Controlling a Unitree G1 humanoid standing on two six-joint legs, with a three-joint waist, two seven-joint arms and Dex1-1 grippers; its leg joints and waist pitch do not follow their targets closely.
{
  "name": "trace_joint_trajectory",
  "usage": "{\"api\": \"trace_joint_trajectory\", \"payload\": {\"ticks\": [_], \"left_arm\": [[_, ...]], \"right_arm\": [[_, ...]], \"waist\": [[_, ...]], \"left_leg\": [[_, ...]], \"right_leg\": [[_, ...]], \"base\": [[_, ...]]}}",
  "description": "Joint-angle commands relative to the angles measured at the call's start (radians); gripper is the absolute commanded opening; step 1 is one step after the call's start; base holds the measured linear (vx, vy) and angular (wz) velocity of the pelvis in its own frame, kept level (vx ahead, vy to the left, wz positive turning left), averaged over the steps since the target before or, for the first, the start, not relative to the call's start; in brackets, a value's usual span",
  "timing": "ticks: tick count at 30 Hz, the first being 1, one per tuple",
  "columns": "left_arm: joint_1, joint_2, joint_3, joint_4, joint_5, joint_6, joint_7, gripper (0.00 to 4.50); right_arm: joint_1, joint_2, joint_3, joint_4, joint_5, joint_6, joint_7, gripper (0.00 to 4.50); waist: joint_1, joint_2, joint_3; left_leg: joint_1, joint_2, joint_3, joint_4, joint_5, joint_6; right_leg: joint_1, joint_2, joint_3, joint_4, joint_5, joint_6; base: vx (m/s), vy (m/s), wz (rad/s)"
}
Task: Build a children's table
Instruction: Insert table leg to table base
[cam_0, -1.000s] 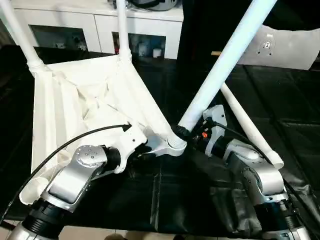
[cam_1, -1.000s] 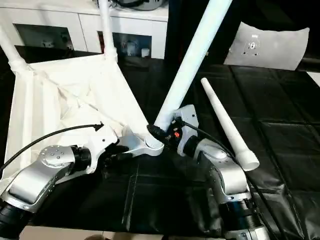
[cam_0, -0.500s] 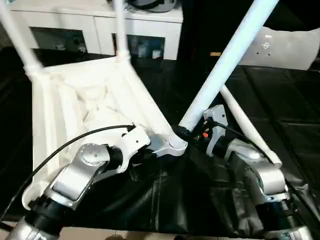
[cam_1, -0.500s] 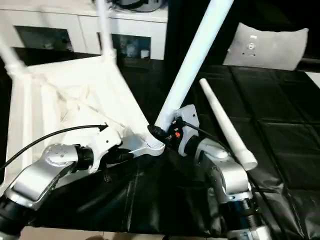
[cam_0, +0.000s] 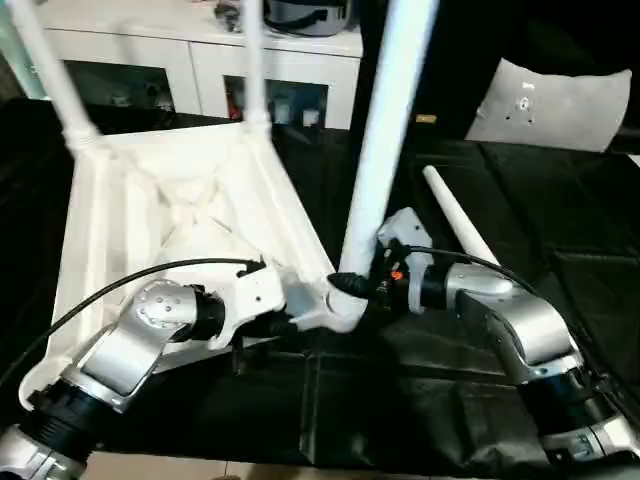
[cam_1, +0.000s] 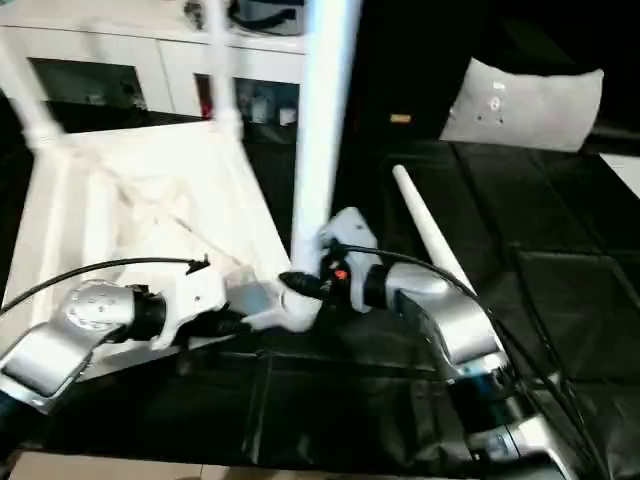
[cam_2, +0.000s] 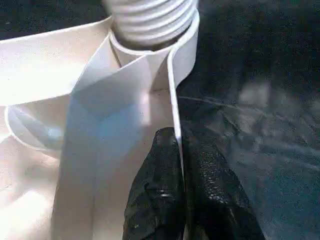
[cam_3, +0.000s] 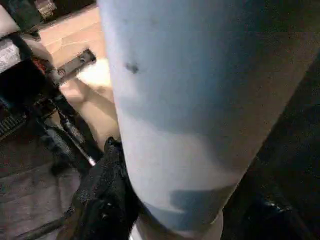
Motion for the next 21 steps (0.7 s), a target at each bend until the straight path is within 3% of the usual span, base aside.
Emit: {"api": "trace_joint_trajectory", "payload": {"ticks": [1, 2, 10, 13, 14, 15, 16, 17, 19, 20, 21], "left_arm": [[-0.004, 0.011, -0.071, -0.014, 0.008, -0.028, -0.088, 0.0], [-0.013, 0.008, -0.071, -0.004, 0.014, -0.038, -0.085, 0.0], [-0.062, -0.013, -0.07, 0.082, 0.046, -0.124, -0.098, 0.0], [-0.07, -0.017, -0.067, 0.106, 0.057, -0.137, -0.09, 0.0], [-0.072, -0.017, -0.066, 0.114, 0.059, -0.141, -0.087, 0.0], [-0.075, -0.018, -0.065, 0.123, 0.059, -0.145, -0.084, 0.0], [-0.078, -0.021, -0.06, 0.134, 0.057, -0.145, -0.08, 0.0], [-0.079, -0.024, -0.054, 0.141, 0.054, -0.143, -0.078, 0.0], [-0.079, -0.027, -0.049, 0.145, 0.052, -0.142, -0.077, 0.0], [-0.079, -0.044, -0.03, 0.155, 0.029, -0.124, -0.073, 0.0], [-0.078, -0.053, -0.02, 0.156, 0.016, -0.113, -0.07, 0.0]], "right_arm": [[0.016, -0.022, 0.021, 0.059, -0.026, 0.04, 0.001, 1.91], [0.017, -0.021, 0.021, 0.06, -0.019, 0.045, 0.007, 1.91], [0.04, -0.008, 0.002, 0.078, 0.021, 0.071, 0.031, 1.91], [0.056, 0.002, -0.025, 0.099, 0.036, 0.077, 0.026, 1.91], [0.063, 0.005, -0.034, 0.108, 0.038, 0.076, 0.023, 1.91], [0.071, 0.007, -0.044, 0.117, 0.043, 0.07, 0.019, 1.91], [0.091, 0.013, -0.065, 0.129, 0.057, 0.057, 0.011, 1.91], [0.102, 0.018, -0.077, 0.133, 0.065, 0.051, 0.007, 1.91], [0.109, 0.022, -0.084, 0.135, 0.07, 0.047, 0.005, 1.91], [0.14, 0.04, -0.116, 0.137, 0.107, 0.025, 0.025, 1.91], [0.153, 0.046, -0.128, 0.139, 0.119, 0.018, 0.03, 1.91]], "waist": [[-0.006, 0.023, -0.057], [-0.003, 0.018, -0.056], [0.004, 0.016, -0.058], [0.006, 0.019, -0.06], [0.008, 0.028, -0.062], [0.007, 0.021, -0.062], [0.008, 0.021, -0.062], [0.011, 0.032, -0.064], [0.012, 0.027, -0.066], [0.011, 0.026, -0.066], [0.013, 0.037, -0.065]], "left_leg": [[0.001, 0.02, -0.003, -0.076, -0.22, -0.007], [0.0, 0.019, -0.002, -0.078, -0.225, -0.011], [0.003, 0.019, -0.002, -0.077, -0.239, -0.018], [0.003, 0.019, -0.004, -0.078, -0.246, -0.022], [0.004, 0.019, -0.005, -0.078, -0.247, -0.024], [0.0, 0.018, -0.004, -0.078, -0.242, -0.022], [0.002, 0.019, -0.004, -0.078, -0.243, -0.022], [0.002, 0.018, -0.004, -0.078, -0.24, -0.023], [0.001, 0.019, -0.003, -0.078, -0.235, -0.022], [-0.001, 0.019, -0.003, -0.079, -0.238, -0.02], [0.0, 0.018, -0.003, -0.078, -0.248, -0.021]], "right_leg": [[0.043, -0.067, 0.05, -0.081, -0.368, -0.123], [0.044, -0.066, 0.051, -0.08, -0.353, -0.127], [0.044, -0.071, 0.05, -0.086, -0.401, -0.112], [0.044, -0.071, 0.05, -0.085, -0.389, -0.116], [0.045, -0.073, 0.049, -0.083, -0.384, -0.119], [0.048, -0.071, 0.049, -0.084, -0.377, -0.12], [0.047, -0.071, 0.049, -0.084, -0.376, -0.12], [0.046, -0.073, 0.05, -0.083, -0.373, -0.122], [0.048, -0.072, 0.049, -0.082, -0.347, -0.13], [0.049, -0.072, 0.049, -0.082, -0.349, -0.131], [0.048, -0.073, 0.049, -0.082, -0.358, -0.131]], "base": [[0.0, 0.0, 0.0], [0.0, 0.0, 0.0], [0.0, 0.0, 0.0], [0.0, 0.0, 0.0], [0.0, 0.0, 0.0], [0.0, 0.0, 0.0], [0.0, 0.0, 0.0], [0.0, 0.0, 0.0], [0.0, 0.0, 0.0], [0.0, 0.0, 0.0], [0.0, 0.0, 0.0]]}}
